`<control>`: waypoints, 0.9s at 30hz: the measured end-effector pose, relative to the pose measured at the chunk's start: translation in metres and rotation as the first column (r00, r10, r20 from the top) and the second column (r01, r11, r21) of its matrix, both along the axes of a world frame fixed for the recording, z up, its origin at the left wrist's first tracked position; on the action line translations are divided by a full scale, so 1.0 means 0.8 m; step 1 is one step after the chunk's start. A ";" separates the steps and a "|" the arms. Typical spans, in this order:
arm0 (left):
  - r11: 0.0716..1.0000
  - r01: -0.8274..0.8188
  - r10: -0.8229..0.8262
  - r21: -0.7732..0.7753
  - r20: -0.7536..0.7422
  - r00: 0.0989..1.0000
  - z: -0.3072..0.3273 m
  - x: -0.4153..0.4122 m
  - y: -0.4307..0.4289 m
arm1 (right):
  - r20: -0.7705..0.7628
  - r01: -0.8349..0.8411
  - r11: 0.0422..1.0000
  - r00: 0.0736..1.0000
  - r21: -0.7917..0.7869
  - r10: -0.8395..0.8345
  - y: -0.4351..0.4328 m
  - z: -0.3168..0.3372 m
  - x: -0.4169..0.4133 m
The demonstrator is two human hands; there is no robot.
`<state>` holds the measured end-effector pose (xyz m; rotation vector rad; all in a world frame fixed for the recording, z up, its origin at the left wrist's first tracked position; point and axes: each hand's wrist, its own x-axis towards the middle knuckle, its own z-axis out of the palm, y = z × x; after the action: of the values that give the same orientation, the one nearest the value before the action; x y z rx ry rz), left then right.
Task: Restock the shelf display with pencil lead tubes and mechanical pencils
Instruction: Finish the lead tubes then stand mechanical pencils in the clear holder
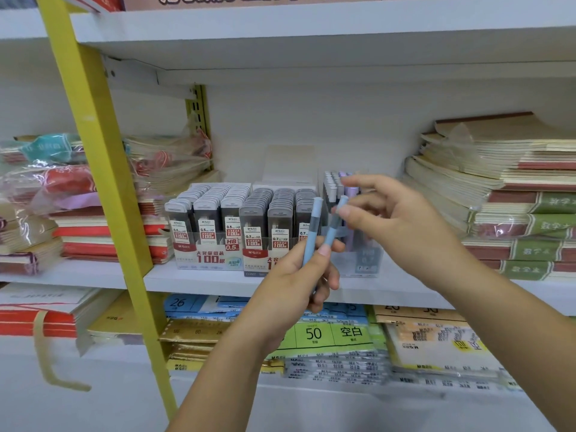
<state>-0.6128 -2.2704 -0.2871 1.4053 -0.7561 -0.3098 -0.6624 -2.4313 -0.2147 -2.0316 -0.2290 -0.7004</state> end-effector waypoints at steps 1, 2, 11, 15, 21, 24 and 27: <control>1.000 0.002 -0.002 0.009 0.003 1.000 0.000 -0.001 0.000 | -0.028 -0.024 0.999 0.999 0.032 0.025 0.002 -0.001 0.001; 1.000 0.000 0.000 0.020 0.002 1.000 0.000 -0.001 -0.001 | -0.042 -0.041 0.997 0.998 0.062 0.043 0.003 -0.002 0.001; 0.987 -0.161 0.161 0.019 -0.039 0.986 -0.005 0.010 0.005 | 0.440 0.213 0.976 0.880 -0.033 -0.177 -0.049 0.045 -0.004; 0.976 -0.216 0.217 0.027 -0.049 0.975 -0.005 0.014 0.006 | 0.400 0.351 0.891 0.889 -0.288 -0.221 -0.053 0.047 0.010; 0.972 -0.225 0.228 0.059 -0.044 0.973 -0.004 0.015 0.009 | 0.281 0.373 0.799 0.922 -0.472 -0.265 -0.053 0.023 0.027; 0.969 -0.235 0.238 0.075 -0.038 0.970 -0.006 0.017 0.011 | 0.268 0.357 0.825 0.928 -0.438 -0.259 -0.056 0.016 0.029; 0.967 -0.241 0.245 0.075 -0.044 0.969 -0.007 0.019 0.012 | 0.280 0.350 0.845 0.927 -0.403 -0.250 -0.054 0.016 0.030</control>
<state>-0.5976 -2.2606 -0.2926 1.5327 -0.5263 -0.1818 -0.6384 -2.4746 -0.2019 -2.4629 -0.2110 -1.1602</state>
